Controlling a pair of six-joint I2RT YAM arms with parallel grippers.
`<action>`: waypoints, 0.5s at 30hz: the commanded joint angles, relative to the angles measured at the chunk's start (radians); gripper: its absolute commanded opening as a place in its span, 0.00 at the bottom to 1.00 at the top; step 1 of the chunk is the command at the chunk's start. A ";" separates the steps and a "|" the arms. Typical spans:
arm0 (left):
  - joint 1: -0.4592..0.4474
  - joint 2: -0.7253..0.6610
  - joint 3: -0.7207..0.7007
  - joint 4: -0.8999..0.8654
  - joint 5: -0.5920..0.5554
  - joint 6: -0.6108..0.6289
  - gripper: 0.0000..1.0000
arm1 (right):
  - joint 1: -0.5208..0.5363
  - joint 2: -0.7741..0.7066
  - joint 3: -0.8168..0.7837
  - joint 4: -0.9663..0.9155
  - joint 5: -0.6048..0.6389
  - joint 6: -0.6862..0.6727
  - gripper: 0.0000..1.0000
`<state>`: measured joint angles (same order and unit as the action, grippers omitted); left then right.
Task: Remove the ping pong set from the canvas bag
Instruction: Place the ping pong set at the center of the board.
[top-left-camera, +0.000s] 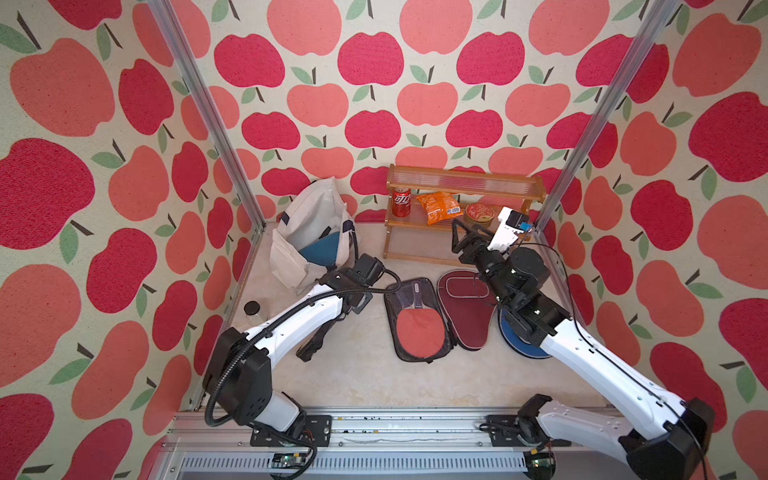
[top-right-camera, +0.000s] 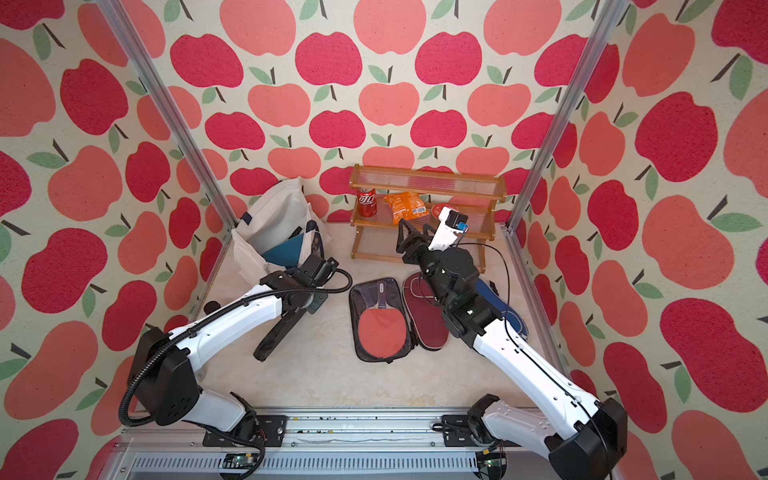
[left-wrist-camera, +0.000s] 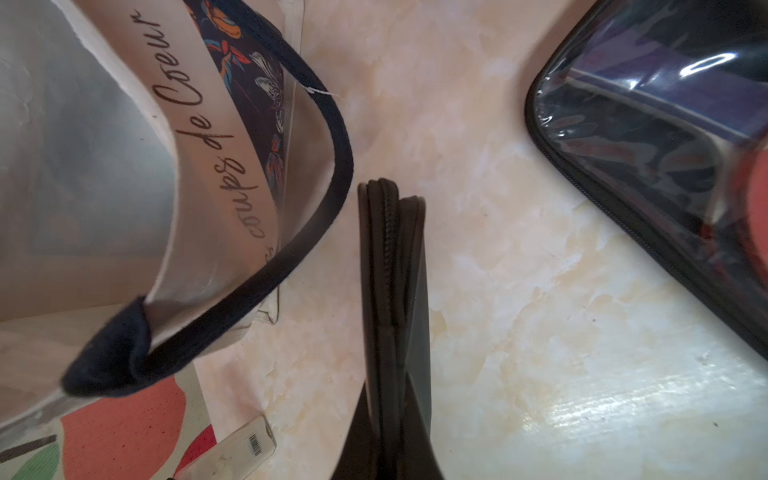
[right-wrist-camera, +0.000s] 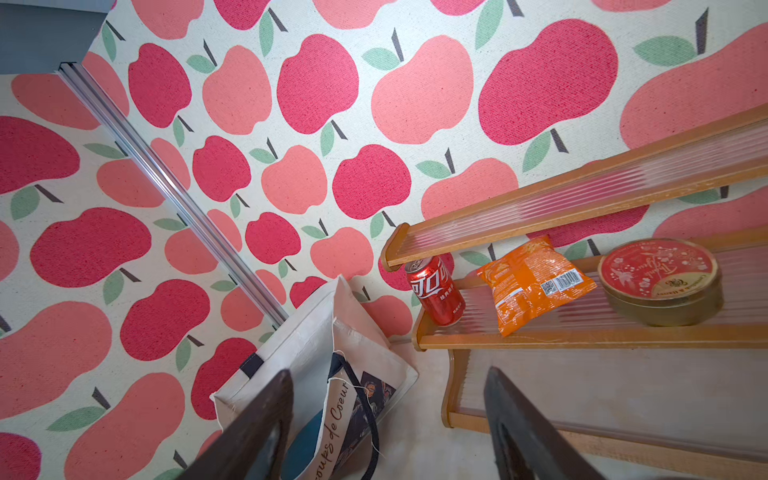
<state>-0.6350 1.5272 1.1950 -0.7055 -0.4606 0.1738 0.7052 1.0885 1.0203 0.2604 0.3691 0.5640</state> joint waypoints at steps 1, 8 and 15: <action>-0.003 0.055 0.038 -0.032 -0.122 -0.004 0.00 | -0.007 -0.024 -0.009 -0.033 0.031 -0.045 0.74; 0.018 0.142 0.034 -0.028 -0.192 -0.035 0.00 | -0.008 -0.020 -0.006 -0.057 0.014 -0.050 0.74; 0.045 0.193 0.048 -0.040 -0.193 -0.102 0.00 | -0.009 -0.012 -0.003 -0.082 0.014 -0.059 0.74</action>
<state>-0.6071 1.7016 1.2171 -0.7017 -0.6250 0.1177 0.7036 1.0782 1.0203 0.1986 0.3763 0.5282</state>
